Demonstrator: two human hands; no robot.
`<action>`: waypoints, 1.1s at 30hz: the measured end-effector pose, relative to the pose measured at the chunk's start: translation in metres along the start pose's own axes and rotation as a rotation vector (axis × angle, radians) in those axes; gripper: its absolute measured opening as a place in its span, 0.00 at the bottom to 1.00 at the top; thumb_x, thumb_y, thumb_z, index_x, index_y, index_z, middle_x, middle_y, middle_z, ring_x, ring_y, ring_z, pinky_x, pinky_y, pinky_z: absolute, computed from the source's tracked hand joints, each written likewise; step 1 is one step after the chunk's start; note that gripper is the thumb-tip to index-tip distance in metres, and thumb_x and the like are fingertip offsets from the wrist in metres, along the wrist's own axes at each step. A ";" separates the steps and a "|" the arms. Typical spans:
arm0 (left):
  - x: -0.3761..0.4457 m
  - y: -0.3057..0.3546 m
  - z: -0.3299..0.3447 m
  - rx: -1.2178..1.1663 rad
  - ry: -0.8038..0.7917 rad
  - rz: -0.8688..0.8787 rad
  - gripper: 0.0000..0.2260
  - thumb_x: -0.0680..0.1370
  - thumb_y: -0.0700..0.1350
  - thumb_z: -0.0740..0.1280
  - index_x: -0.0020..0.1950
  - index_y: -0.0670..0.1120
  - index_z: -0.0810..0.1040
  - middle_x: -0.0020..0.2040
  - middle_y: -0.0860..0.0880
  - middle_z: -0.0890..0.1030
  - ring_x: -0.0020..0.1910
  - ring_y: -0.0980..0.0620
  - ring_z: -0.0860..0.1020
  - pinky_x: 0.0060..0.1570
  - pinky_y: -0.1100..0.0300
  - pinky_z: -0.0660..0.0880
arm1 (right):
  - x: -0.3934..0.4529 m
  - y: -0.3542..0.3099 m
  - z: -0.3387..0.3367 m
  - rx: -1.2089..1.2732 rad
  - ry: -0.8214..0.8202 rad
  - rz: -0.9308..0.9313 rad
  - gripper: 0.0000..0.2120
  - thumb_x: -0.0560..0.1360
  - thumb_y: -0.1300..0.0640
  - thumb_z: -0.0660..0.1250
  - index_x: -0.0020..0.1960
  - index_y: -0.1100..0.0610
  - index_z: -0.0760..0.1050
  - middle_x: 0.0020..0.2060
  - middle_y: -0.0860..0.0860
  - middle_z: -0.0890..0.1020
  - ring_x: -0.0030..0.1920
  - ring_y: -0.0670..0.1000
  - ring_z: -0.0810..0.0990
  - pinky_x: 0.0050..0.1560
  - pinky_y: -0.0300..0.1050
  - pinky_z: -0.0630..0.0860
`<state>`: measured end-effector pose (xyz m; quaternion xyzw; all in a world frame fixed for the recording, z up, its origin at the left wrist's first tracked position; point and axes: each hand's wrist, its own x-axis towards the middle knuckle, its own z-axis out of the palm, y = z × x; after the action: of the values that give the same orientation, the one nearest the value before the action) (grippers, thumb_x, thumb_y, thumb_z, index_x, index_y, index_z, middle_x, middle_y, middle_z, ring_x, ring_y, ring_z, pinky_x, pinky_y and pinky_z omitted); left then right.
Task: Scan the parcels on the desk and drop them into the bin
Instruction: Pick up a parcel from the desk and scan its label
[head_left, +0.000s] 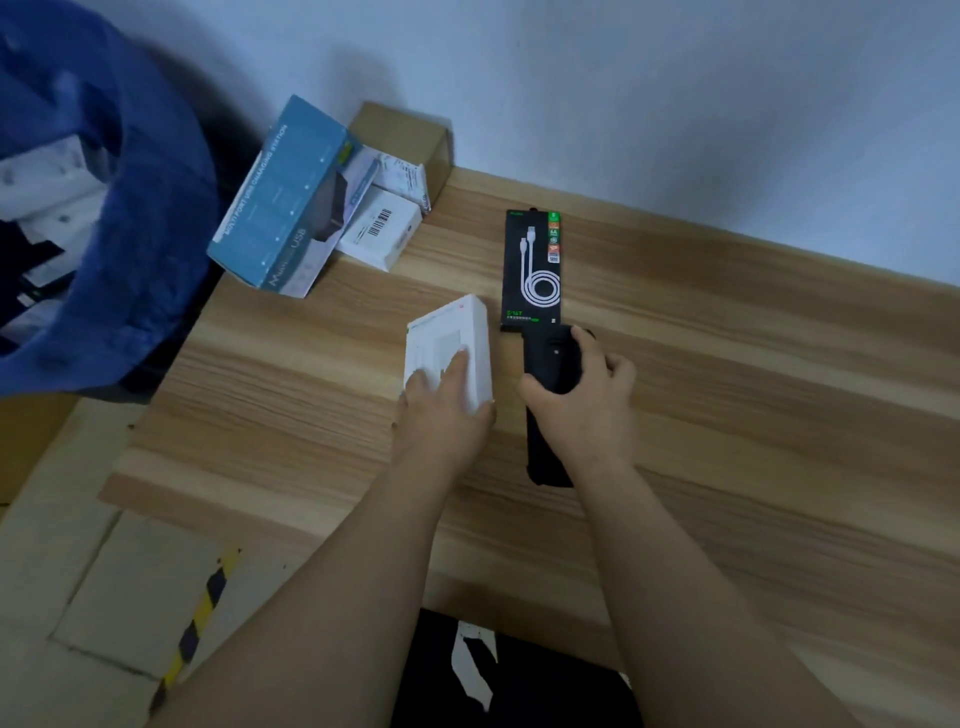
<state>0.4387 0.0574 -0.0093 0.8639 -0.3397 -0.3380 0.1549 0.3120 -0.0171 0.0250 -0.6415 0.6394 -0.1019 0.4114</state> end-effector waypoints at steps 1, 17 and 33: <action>0.001 -0.004 -0.001 -0.030 -0.015 0.022 0.31 0.81 0.55 0.61 0.79 0.61 0.49 0.74 0.41 0.59 0.69 0.39 0.65 0.66 0.45 0.68 | -0.001 -0.002 0.002 -0.002 0.001 -0.006 0.36 0.72 0.43 0.70 0.77 0.39 0.59 0.69 0.48 0.61 0.49 0.51 0.72 0.50 0.45 0.66; 0.010 -0.098 -0.052 -0.200 0.220 -0.096 0.31 0.80 0.57 0.60 0.80 0.51 0.54 0.75 0.41 0.60 0.71 0.40 0.65 0.69 0.45 0.66 | -0.019 -0.039 0.074 -0.043 -0.061 -0.073 0.37 0.72 0.43 0.70 0.77 0.39 0.58 0.69 0.50 0.61 0.57 0.55 0.75 0.50 0.47 0.70; 0.049 -0.104 -0.023 -0.091 0.154 -0.421 0.60 0.67 0.65 0.75 0.79 0.48 0.34 0.79 0.42 0.41 0.76 0.39 0.48 0.76 0.44 0.50 | -0.003 -0.045 0.106 -0.091 0.018 -0.032 0.38 0.70 0.43 0.71 0.76 0.37 0.59 0.68 0.48 0.61 0.56 0.52 0.75 0.53 0.50 0.75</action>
<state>0.5308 0.0990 -0.0681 0.9310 -0.1236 -0.3111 0.1454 0.4141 0.0207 -0.0116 -0.6689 0.6366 -0.0850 0.3744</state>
